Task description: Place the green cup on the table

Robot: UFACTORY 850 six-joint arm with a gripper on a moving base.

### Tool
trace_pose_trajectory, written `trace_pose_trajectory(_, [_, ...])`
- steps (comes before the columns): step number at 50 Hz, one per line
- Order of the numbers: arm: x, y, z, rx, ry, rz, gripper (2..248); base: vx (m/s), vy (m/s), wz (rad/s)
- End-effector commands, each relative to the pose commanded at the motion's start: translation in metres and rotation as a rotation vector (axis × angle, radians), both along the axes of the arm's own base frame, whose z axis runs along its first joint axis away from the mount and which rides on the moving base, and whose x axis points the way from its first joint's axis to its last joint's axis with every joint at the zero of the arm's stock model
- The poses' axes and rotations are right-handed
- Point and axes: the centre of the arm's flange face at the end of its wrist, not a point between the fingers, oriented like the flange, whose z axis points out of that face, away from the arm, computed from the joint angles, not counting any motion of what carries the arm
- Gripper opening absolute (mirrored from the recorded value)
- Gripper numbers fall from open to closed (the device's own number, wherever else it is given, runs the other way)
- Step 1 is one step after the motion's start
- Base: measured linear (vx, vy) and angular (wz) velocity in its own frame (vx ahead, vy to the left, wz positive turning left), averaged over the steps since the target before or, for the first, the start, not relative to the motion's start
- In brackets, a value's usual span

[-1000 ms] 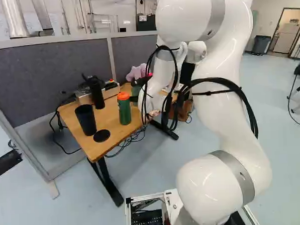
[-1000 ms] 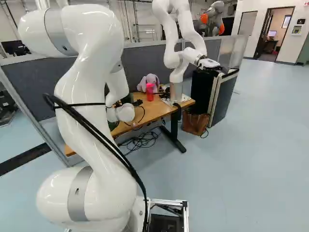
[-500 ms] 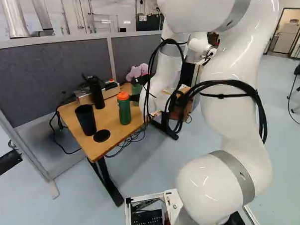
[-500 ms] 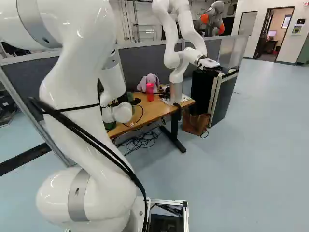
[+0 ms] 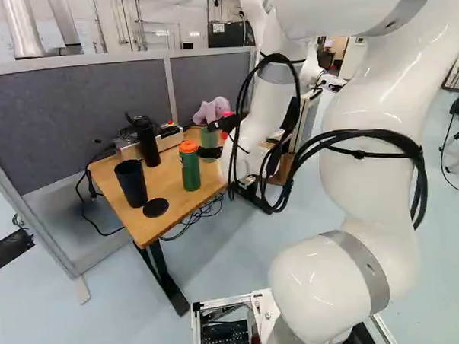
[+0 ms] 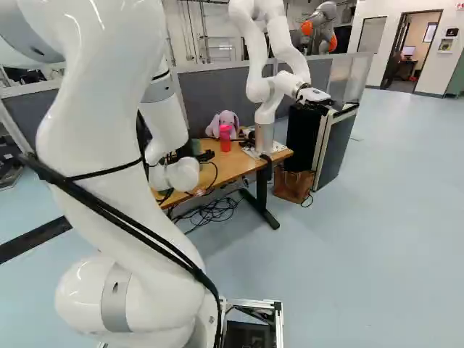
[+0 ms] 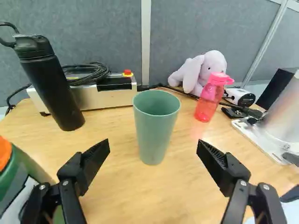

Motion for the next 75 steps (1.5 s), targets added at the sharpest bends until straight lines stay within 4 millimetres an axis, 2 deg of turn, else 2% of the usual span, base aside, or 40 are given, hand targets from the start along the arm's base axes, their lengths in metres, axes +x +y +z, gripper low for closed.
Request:
trace_pose_trajectory(26, [-0.041, -0.031, 0.002, -0.001, 0.015, -0.071, 247, 0.0, 0.0, 0.0])
trace_pose_trajectory(52, [-0.049, -0.035, 0.006, 0.0, 0.016, -0.095, 247, 0.0, 0.0, 0.0])
trace_pose_trajectory(75, [-0.07, -0.045, 0.017, 0.005, 0.021, -0.159, 247, 0.0, 0.0, 0.0])
